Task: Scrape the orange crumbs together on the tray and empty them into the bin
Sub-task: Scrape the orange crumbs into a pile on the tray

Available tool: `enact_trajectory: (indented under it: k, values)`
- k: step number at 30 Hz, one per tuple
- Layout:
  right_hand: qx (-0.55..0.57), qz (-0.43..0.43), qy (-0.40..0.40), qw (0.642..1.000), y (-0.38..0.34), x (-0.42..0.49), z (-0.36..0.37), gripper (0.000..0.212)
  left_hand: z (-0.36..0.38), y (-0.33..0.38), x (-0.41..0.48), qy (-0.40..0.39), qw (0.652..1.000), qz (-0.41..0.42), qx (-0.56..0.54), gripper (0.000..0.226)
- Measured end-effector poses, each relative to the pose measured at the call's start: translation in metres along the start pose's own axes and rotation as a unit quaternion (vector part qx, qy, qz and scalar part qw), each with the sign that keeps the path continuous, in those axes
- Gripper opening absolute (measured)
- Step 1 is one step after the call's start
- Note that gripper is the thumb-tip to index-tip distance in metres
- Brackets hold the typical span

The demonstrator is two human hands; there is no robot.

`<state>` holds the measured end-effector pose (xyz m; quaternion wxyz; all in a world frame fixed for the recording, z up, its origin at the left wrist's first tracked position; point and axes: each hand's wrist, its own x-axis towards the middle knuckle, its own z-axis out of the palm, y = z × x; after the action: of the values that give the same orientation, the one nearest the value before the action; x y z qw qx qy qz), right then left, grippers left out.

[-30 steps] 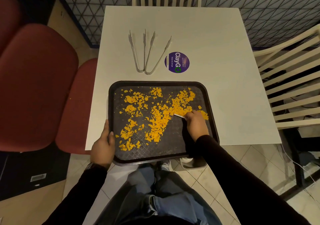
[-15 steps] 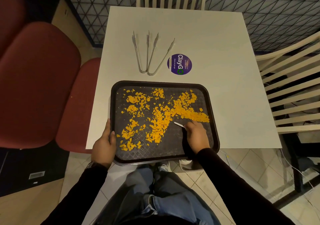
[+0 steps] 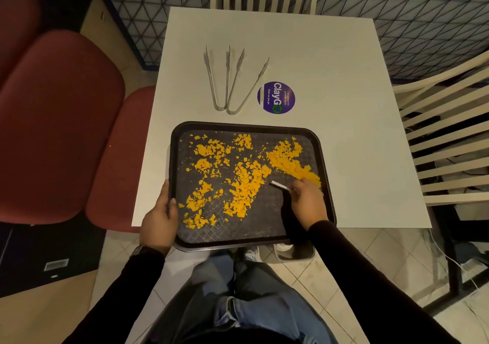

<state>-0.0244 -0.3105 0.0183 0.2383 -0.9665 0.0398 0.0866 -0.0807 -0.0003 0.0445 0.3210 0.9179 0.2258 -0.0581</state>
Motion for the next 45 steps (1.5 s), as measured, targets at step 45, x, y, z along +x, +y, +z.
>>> enact_trajectory:
  k: [45]
  values:
    - [-0.004, -0.094, -0.031, 0.995, -0.042, 0.004, 0.025, 0.014, -0.007, 0.003, -0.007, -0.010, 1.000, 0.003, -0.003, 0.052]
